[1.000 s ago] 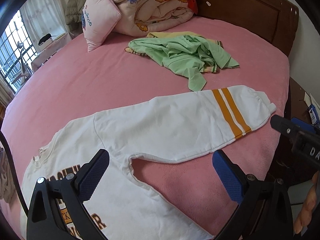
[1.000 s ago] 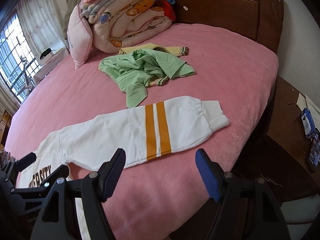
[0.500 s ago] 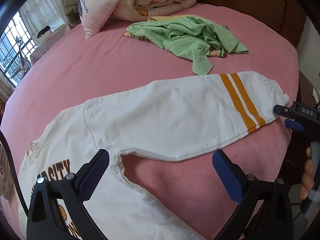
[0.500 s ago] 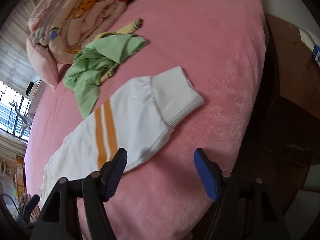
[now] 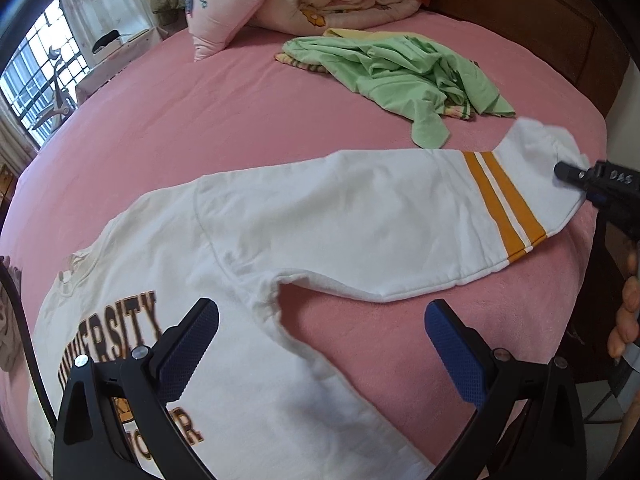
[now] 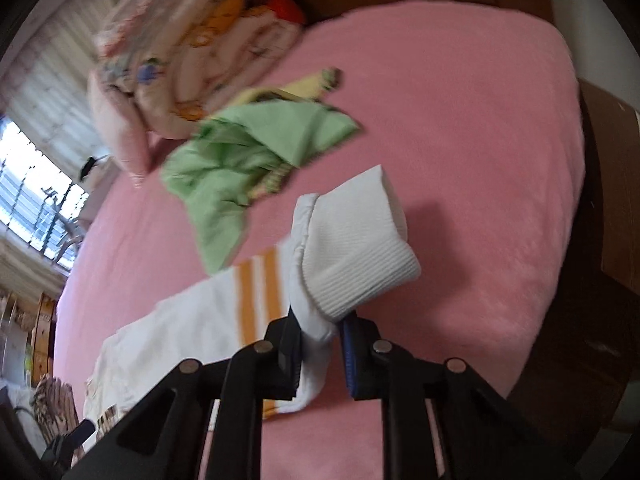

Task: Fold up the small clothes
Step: 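Carry the held sleeve across the sweatshirt body with the right tool, then lay the sleeve on the body and open the right tool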

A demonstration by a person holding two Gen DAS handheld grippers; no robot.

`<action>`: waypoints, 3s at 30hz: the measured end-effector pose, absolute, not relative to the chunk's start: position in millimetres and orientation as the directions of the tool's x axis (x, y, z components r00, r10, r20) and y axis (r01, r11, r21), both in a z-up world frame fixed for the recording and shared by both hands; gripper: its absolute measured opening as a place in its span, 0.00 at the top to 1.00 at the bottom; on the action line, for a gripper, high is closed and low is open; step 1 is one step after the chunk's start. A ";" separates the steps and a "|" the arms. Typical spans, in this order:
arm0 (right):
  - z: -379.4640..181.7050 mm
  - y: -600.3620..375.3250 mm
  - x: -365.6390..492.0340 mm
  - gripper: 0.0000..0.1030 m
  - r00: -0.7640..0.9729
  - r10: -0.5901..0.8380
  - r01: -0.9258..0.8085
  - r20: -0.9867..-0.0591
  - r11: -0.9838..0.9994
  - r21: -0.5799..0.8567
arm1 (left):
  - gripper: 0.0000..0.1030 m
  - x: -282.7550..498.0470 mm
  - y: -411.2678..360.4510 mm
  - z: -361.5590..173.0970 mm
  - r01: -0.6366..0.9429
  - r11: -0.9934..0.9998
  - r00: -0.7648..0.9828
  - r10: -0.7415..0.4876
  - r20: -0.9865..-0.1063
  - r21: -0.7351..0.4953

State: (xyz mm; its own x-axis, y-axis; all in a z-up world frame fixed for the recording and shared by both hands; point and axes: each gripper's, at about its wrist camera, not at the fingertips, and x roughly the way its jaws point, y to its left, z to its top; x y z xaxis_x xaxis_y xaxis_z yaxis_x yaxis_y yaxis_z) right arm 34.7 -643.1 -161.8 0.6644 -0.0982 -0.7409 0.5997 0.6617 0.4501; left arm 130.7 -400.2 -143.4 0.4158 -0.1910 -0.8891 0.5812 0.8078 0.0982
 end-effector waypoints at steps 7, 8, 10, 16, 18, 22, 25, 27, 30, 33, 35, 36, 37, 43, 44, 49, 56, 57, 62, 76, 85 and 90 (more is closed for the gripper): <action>-72.7 -555.3 78.8 0.85 0.793 0.030 0.316 -0.609 0.835 0.451 | 0.01 149.5 -320.7 -97.4 0.458 0.886 0.497 -0.181 -0.849 0.079; -61.2 -537.4 87.4 0.85 0.804 0.056 0.267 -0.592 0.855 0.444 | 0.01 153.6 -304.2 -89.9 0.430 0.899 0.512 -0.170 -0.842 0.079; -39.0 -499.2 103.1 0.85 0.818 0.115 0.167 -0.563 0.890 0.425 | 0.01 160.0 -266.3 -75.8 0.364 0.928 0.544 -0.143 -0.827 0.079; -3.6 -379.0 148.1 0.85 0.806 0.260 -0.074 -0.531 0.935 0.346 | 0.01 167.8 -143.2 -58.8 0.153 0.985 0.589 -0.029 -0.808 0.076; -5.0 -336.9 162.7 0.85 0.782 0.314 -0.144 -0.538 0.931 0.334 | 0.01 168.5 -104.4 -63.8 0.088 0.993 0.581 0.014 -0.814 0.080; -19.3 -258.8 176.2 0.85 0.739 0.356 -0.245 -0.572 0.933 0.264 | 0.01 166.0 -33.4 -83.9 -0.023 0.998 0.538 0.063 -0.841 0.060; -41.1 -203.2 175.6 0.85 0.688 0.379 -0.314 -0.619 0.924 0.217 | 0.01 163.3 13.7 -104.0 -0.099 0.995 0.498 0.066 -0.865 0.019; -59.7 -173.3 174.5 0.85 0.653 0.384 -0.356 -0.653 0.916 0.183 | 0.01 161.1 42.2 -117.0 -0.144 0.990 0.470 0.063 -0.880 -0.007; -90.8 -131.8 170.7 0.85 0.588 0.389 -0.415 -0.710 0.898 0.148 | 0.01 159.0 76.8 -130.5 -0.190 0.981 0.449 0.044 -0.892 -0.047; -119.1 -102.2 162.6 0.84 0.541 0.354 -0.444 -0.763 0.890 0.099 | 0.01 157.3 86.5 -140.3 -0.211 0.975 0.436 0.030 -0.900 -0.070; -133.9 -86.3 158.3 0.79 0.518 0.328 -0.458 -0.790 0.886 0.067 | 0.01 156.7 88.1 -145.5 -0.217 0.973 0.429 0.023 -0.903 -0.078; -139.5 -80.3 154.6 0.72 0.503 0.334 -0.472 -0.797 0.879 0.070 | 0.01 156.3 89.9 -147.9 -0.216 0.973 0.426 0.017 -0.905 -0.083; -142.4 -76.6 150.3 0.68 0.491 0.349 -0.484 -0.798 0.871 0.083 | 0.01 157.0 87.4 -148.2 -0.213 0.973 0.422 0.012 -0.906 -0.087; -129.7 -90.4 124.8 0.45 0.496 0.399 -0.507 -0.771 0.854 0.116 | 0.01 163.1 72.0 -153.1 -0.167 0.980 0.410 -0.029 -0.912 -0.106; -126.1 -94.8 122.0 0.45 0.501 0.403 -0.504 -0.766 0.855 0.121 | 0.01 164.1 68.5 -154.3 -0.156 0.982 0.408 -0.038 -0.912 -0.111; -110.4 -133.5 113.1 0.45 0.541 0.400 -0.429 -0.740 0.888 0.166 | 0.01 166.6 55.4 -160.1 -0.107 0.986 0.388 -0.075 -0.918 -0.125; -110.4 -198.5 102.0 0.45 0.589 0.330 -0.265 -0.738 0.941 0.210 | 0.03 159.6 57.1 -168.9 -0.083 0.977 0.326 -0.158 -0.932 -0.195; -111.9 -206.2 99.8 0.45 0.591 0.320 -0.245 -0.741 0.946 0.213 | 0.06 156.9 56.2 -170.3 -0.073 0.973 0.318 -0.186 -0.930 -0.219; -122.2 -227.8 92.5 0.45 0.586 0.285 -0.175 -0.759 0.958 0.225 | 0.33 141.6 45.3 -185.2 -0.022 0.933 0.246 -0.344 -0.906 -0.360; -132.3 -243.8 85.2 0.45 0.614 0.199 -0.124 -0.764 0.980 0.156 | 0.34 158.4 32.5 -214.9 -0.157 0.813 0.260 -0.514 -0.818 -0.561; -139.1 -293.0 89.7 0.45 0.632 0.122 0.004 -0.765 0.987 0.160 | 0.91 166.9 21.2 -200.7 -0.146 0.823 0.321 -0.485 -0.814 -0.548; -149.5 -319.4 102.9 0.45 0.635 0.038 0.076 -0.771 0.991 0.112 | 0.91 173.1 9.1 -149.5 -0.074 0.829 0.408 -0.482 -0.775 -0.555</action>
State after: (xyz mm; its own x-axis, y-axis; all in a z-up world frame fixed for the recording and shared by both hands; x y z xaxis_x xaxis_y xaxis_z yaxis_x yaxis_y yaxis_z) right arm 102.9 -319.4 -149.5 0.6353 0.0384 -0.7713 0.0759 0.9908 0.1119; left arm 173.1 9.1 -149.5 0.4077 -0.4824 -0.7753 -0.0745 0.8287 -0.5548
